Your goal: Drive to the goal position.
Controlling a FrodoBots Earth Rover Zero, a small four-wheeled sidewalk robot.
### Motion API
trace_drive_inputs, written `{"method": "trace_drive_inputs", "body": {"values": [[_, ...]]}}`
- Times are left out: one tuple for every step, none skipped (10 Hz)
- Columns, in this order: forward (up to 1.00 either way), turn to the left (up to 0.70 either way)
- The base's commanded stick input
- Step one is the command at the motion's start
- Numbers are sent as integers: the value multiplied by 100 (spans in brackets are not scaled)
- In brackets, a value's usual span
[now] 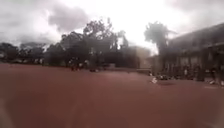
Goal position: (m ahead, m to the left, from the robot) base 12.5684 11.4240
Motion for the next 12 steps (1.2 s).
{"method": "trace_drive_inputs", "body": {"values": [[85, 0], [85, 0], [85, 0], [85, 0], [85, 0], [85, 0], [85, 0], [85, 0], [85, 0], [85, 0], [85, 0], [85, 0]]}}
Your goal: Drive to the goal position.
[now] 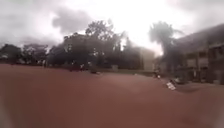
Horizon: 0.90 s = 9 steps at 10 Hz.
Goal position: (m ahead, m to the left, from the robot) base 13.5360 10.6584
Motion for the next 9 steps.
{"method": "trace_drive_inputs", "body": {"values": [[85, 0], [85, 0], [85, 10], [85, 27], [85, 34], [85, 34], [85, 16], [85, 0], [85, 0]]}}
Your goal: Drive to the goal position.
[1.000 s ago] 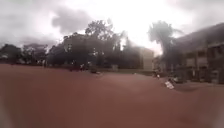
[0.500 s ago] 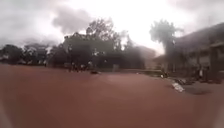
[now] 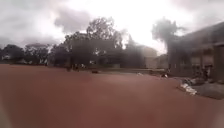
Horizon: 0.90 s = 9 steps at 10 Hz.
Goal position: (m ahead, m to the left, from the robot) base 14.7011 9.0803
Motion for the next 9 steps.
{"method": "trace_drive_inputs", "body": {"values": [[85, 0], [85, 0], [85, 0], [85, 0], [85, 0], [85, 0], [85, 0], [85, 0], [85, 0]]}}
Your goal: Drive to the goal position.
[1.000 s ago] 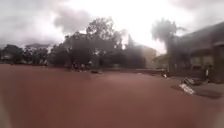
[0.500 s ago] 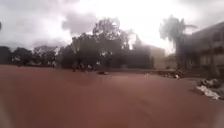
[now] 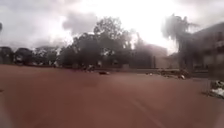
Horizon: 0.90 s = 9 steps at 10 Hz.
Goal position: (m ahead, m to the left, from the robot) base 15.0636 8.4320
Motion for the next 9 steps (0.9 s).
{"method": "trace_drive_inputs", "body": {"values": [[85, 0], [85, 0], [85, 0], [85, 5], [85, 26], [85, 20], [85, 0], [85, 0], [85, 0]]}}
